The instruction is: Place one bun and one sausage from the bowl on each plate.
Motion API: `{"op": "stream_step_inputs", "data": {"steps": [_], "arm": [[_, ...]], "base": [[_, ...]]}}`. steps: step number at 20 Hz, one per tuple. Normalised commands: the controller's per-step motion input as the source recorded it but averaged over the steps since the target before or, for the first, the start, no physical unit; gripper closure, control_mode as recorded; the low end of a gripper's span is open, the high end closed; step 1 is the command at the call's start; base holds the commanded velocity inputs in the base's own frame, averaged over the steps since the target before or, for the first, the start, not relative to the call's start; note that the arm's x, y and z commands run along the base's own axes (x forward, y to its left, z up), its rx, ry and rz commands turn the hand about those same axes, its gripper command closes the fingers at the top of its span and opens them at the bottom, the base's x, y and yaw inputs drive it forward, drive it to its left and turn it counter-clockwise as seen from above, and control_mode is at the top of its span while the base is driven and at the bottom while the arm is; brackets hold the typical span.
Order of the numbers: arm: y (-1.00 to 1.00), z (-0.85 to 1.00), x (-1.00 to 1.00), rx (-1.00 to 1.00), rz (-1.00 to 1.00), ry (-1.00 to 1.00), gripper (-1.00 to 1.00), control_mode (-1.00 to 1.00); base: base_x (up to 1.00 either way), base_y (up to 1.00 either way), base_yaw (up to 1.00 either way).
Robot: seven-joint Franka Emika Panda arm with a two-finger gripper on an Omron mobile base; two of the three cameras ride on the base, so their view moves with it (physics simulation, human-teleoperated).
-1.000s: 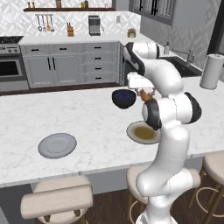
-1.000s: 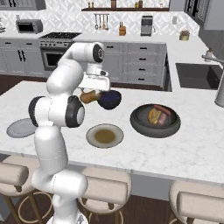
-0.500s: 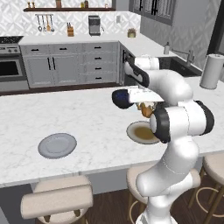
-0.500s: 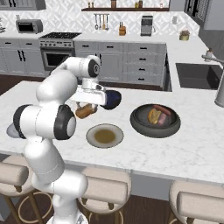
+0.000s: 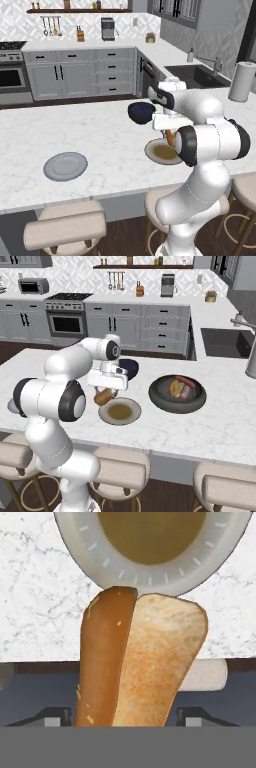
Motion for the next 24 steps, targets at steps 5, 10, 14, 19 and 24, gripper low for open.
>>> {"op": "stream_step_inputs", "data": {"steps": [5,10,14,19,24], "arm": [[-0.01,-0.57,0.1,0.0,0.0,0.0,1.0,-1.0],[-0.12,-0.4,0.35,0.0,0.0,0.0,1.0,-1.0],[-0.04,-0.4,0.4,0.0,0.0,0.0,1.0,-1.0],[-0.02,-0.33,0.56,0.0,0.0,0.0,1.0,-1.0],[-0.02,-0.4,0.47,0.0,0.0,0.0,1.0,-1.0]], "base": [[0.0,0.0,0.0],[0.0,0.0,0.0],[0.0,0.0,0.0],[0.0,0.0,0.0],[0.0,0.0,0.0]]}}
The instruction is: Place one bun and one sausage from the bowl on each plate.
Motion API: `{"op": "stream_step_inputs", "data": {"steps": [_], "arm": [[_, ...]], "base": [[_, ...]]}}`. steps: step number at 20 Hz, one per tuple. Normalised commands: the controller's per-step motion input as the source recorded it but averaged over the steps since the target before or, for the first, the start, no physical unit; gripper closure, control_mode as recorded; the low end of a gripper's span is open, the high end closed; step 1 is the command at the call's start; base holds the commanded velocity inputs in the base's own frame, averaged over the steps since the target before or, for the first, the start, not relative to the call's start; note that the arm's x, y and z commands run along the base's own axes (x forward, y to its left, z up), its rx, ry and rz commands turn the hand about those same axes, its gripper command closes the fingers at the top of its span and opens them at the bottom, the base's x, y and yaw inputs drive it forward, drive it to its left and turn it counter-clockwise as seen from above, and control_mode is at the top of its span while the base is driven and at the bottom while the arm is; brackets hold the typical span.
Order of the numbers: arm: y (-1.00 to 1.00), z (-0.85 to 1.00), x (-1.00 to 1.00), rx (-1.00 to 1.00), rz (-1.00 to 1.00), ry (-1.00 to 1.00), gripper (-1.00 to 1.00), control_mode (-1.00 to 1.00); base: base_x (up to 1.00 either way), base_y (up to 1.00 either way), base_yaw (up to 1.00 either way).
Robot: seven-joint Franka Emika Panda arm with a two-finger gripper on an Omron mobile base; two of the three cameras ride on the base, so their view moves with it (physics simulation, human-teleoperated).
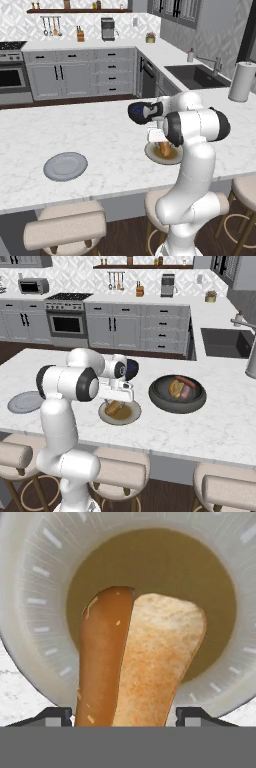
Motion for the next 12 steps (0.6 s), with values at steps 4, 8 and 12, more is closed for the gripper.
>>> {"op": "stream_step_inputs", "data": {"steps": [4,8,12], "arm": [[-0.05,-0.37,0.11,0.0,0.0,0.0,1.0,-1.0],[0.0,-0.34,0.11,0.0,0.0,-0.01,-1.0,-1.0],[-0.08,-0.1,0.0,0.0,0.0,-0.06,-1.0,-1.0]], "base": [[0.0,0.0,0.0],[0.0,0.0,0.0],[0.0,0.0,0.0]]}}
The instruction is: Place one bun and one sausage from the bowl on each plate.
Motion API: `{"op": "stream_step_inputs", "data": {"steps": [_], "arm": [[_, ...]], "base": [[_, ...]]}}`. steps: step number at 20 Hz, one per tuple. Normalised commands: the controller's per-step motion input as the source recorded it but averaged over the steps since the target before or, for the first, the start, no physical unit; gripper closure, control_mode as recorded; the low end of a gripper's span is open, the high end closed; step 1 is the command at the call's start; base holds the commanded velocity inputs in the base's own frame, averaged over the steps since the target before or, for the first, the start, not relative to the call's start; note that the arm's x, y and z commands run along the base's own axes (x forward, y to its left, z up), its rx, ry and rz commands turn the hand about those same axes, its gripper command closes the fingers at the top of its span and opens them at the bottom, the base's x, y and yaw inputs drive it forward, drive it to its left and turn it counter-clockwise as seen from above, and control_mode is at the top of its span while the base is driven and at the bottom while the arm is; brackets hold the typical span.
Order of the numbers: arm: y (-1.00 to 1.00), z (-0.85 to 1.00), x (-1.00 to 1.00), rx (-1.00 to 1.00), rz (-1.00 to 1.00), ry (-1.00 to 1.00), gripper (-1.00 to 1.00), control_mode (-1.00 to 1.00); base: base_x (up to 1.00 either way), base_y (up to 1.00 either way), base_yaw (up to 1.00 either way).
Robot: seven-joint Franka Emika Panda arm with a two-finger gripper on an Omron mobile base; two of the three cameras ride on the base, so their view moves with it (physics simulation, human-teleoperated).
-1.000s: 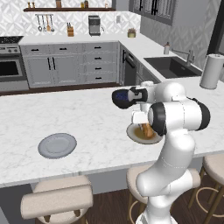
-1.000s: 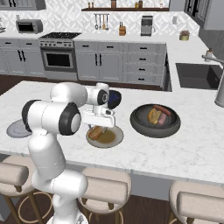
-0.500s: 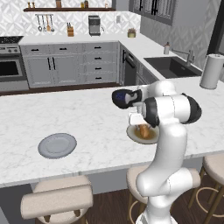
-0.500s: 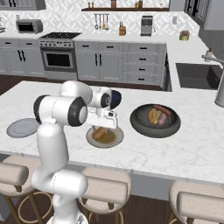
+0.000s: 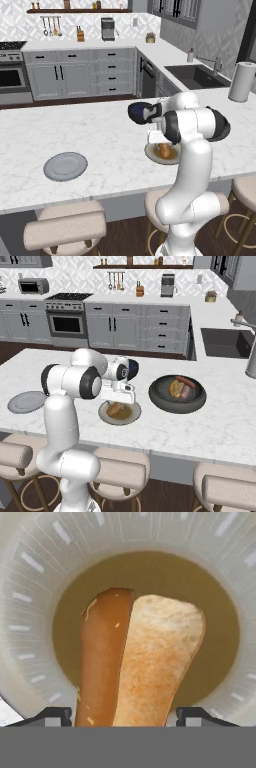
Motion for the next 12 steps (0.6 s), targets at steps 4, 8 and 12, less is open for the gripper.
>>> {"op": "stream_step_inputs", "data": {"steps": [4,8,12], "arm": [[-0.04,0.0,-0.07,0.0,0.0,-0.05,-1.0,-1.0],[-0.04,0.24,-0.12,0.0,0.0,-0.03,-1.0,-1.0],[-0.12,0.61,-0.12,0.0,0.0,-0.04,-1.0,-1.0]], "base": [[0.0,0.0,0.0],[0.0,0.0,0.0],[0.0,0.0,0.0]]}}
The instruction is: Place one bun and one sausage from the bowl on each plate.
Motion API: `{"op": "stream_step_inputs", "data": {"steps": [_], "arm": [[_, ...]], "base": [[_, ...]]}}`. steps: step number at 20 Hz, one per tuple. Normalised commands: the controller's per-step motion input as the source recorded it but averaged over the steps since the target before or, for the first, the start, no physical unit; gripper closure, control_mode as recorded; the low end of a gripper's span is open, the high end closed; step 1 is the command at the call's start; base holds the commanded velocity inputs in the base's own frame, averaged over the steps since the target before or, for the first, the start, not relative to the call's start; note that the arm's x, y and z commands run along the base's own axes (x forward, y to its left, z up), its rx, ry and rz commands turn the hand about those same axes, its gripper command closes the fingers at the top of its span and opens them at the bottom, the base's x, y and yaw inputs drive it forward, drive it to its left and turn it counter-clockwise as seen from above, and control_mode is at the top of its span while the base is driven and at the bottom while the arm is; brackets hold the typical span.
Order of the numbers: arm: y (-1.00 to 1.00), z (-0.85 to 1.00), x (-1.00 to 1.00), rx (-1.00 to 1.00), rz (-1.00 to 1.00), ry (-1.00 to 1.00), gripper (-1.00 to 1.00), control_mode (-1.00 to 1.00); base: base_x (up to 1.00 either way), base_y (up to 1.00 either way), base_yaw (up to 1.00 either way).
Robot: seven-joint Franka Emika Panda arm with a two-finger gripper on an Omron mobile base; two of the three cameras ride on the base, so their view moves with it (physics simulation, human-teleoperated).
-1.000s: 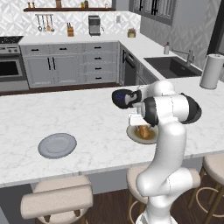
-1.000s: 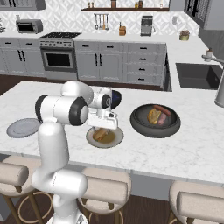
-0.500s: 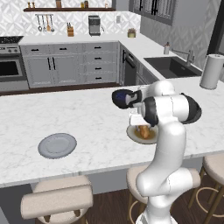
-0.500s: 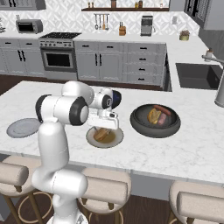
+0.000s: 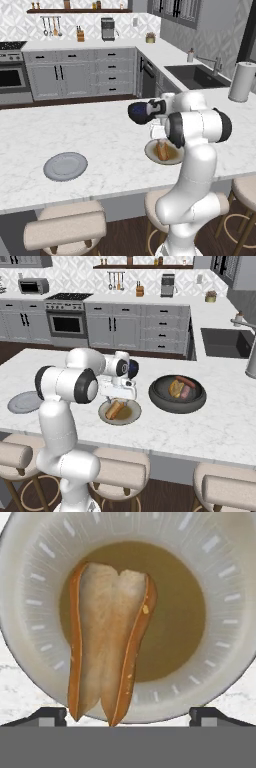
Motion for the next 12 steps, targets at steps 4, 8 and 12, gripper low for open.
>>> {"op": "stream_step_inputs", "data": {"steps": [4,8,12], "arm": [[-0.16,0.67,-0.09,0.0,0.0,-0.06,-1.0,-1.0],[-0.47,0.49,-0.17,0.0,0.0,-0.17,-1.0,-1.0],[-0.77,0.29,-0.28,0.02,0.0,-0.37,-1.0,-1.0]], "base": [[0.0,0.0,0.0],[0.0,0.0,0.0],[0.0,0.0,0.0]]}}
